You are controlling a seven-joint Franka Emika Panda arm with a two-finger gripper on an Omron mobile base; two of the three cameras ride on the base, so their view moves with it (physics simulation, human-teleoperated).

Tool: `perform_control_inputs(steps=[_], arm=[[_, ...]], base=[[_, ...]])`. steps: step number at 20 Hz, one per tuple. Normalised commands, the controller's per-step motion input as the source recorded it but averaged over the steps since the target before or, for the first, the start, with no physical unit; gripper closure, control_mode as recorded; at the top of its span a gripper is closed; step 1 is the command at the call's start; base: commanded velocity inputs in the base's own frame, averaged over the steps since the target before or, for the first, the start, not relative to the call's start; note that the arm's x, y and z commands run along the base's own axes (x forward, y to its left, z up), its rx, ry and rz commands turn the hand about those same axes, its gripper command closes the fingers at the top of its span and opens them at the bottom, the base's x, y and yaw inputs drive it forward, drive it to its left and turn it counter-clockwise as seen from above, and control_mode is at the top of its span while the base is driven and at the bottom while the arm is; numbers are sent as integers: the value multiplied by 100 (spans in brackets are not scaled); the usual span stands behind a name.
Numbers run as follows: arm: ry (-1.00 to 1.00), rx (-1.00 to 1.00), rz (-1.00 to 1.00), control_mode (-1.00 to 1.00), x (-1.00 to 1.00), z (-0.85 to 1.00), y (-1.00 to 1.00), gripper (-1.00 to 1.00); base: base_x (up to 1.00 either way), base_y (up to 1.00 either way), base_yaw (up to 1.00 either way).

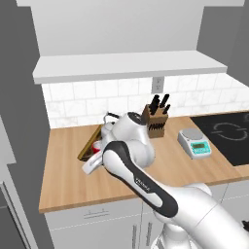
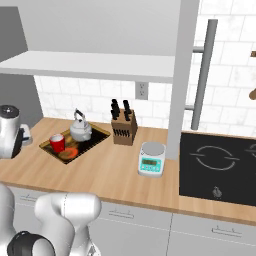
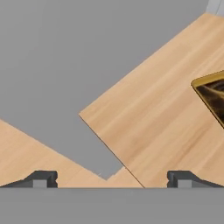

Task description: Pick the kettle from the counter and place it on the tray. Then pick the mug from the cabinet and place it on the tray. Then close the cabinet doors.

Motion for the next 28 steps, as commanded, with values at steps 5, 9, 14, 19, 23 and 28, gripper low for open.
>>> perform_control_inputs(steps=[5,9,14,19,23,28], arm=[[-9,0,-4,-100,-10,0,4,-100],[-1,-1,-5,-100,-11,0,9,-100],[0,-4,-1,-100,-1,0,2,-100],[-13,-1,0,-100,-9,0,7,-100],[-38,0,0,-100,-43,2,3,-100],[-19,0,-2,-100,-49,17,11,-100]], base=[[0,0,0],[0,0,0],[0,0,0],[0,0,0],[0,0,0],[0,0,0]])
